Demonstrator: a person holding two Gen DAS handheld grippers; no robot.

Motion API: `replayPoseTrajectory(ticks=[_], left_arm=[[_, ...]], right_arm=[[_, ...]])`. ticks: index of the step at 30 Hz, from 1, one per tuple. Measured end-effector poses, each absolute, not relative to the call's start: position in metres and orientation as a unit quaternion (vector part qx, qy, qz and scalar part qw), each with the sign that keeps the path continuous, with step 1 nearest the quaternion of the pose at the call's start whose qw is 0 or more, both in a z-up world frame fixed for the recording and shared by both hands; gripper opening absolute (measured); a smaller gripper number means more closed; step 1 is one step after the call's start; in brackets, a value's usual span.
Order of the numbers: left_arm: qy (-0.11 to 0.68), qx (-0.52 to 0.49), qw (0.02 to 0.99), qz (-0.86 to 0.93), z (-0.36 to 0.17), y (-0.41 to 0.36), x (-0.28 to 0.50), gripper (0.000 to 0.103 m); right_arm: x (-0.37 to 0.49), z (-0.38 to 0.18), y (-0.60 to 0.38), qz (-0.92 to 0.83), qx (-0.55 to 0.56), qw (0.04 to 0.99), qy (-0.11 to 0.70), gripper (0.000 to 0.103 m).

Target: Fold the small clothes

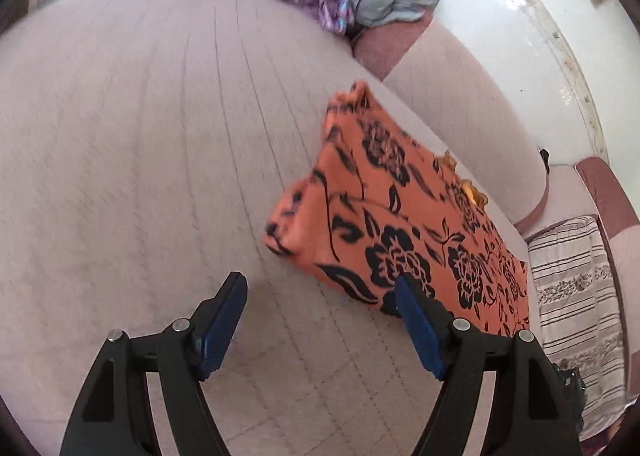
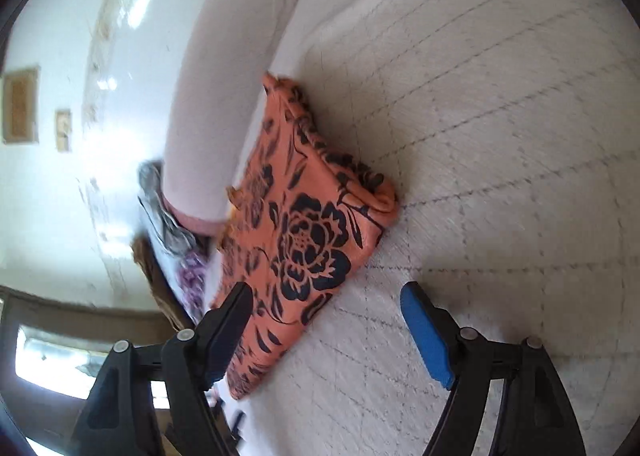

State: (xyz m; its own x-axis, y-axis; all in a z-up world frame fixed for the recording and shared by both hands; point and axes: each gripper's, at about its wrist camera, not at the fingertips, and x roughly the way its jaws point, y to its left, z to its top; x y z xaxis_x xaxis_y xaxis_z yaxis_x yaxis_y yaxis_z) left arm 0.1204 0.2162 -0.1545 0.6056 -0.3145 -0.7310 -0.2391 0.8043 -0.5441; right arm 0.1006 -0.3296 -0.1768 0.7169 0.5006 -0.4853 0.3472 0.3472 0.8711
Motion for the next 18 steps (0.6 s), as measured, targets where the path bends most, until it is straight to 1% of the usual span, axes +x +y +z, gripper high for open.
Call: replayPoseTrajectory(ticks=[1, 3, 5, 6, 9, 10, 11, 12, 13, 15, 16, 18], left_arm=[[0.439, -0.316, 0.841, -0.022, -0.157, 0.213, 0.123, 0.077], [0.421, -0.319, 0.849, -0.003, -0.157, 0.209, 0.134, 0.078], [0.421, -0.344, 0.839, 0.013, -0.16, 0.211, 0.146, 0.085], [0.419, -0.356, 0.835, 0.019, -0.16, 0.212, 0.153, 0.091], [0.427, -0.356, 0.831, 0.03, -0.159, 0.209, 0.166, 0.092], [0.433, -0.352, 0.829, 0.033, -0.159, 0.209, 0.172, 0.067], [0.448, -0.343, 0.824, 0.051, -0.16, 0.211, 0.177, 0.028], [0.473, -0.359, 0.803, 0.034, -0.165, 0.214, 0.186, 0.016], [0.478, -0.371, 0.796, 0.032, -0.165, 0.217, 0.189, 0.015], [0.472, -0.339, 0.813, 0.024, -0.144, 0.215, 0.191, 0.015], [0.459, -0.317, 0.83, 0.016, -0.125, 0.21, 0.188, 0.015], [0.443, -0.308, 0.842, 0.005, -0.098, 0.204, 0.179, 0.015]], right_arm=[[0.105, -0.177, -0.328, 0.048, 0.572, 0.729, 0.374, 0.081], [0.124, -0.175, -0.329, 0.059, 0.587, 0.716, 0.372, 0.081], [0.146, -0.175, -0.326, 0.04, 0.591, 0.71, 0.38, 0.081], [0.155, -0.174, -0.324, 0.032, 0.587, 0.715, 0.377, 0.081], [0.167, -0.168, -0.321, -0.001, 0.566, 0.735, 0.373, 0.08], [0.171, -0.166, -0.32, -0.009, 0.558, 0.742, 0.372, 0.075], [0.172, -0.163, -0.316, -0.01, 0.539, 0.753, 0.377, 0.048], [0.177, -0.164, -0.314, -0.004, 0.531, 0.753, 0.389, 0.022], [0.183, -0.171, -0.313, 0.009, 0.54, 0.738, 0.405, 0.014], [0.188, -0.166, -0.314, 0.01, 0.527, 0.743, 0.412, 0.014], [0.189, -0.156, -0.314, 0.012, 0.515, 0.752, 0.412, 0.013], [0.19, -0.127, -0.314, 0.026, 0.492, 0.772, 0.402, 0.013]])
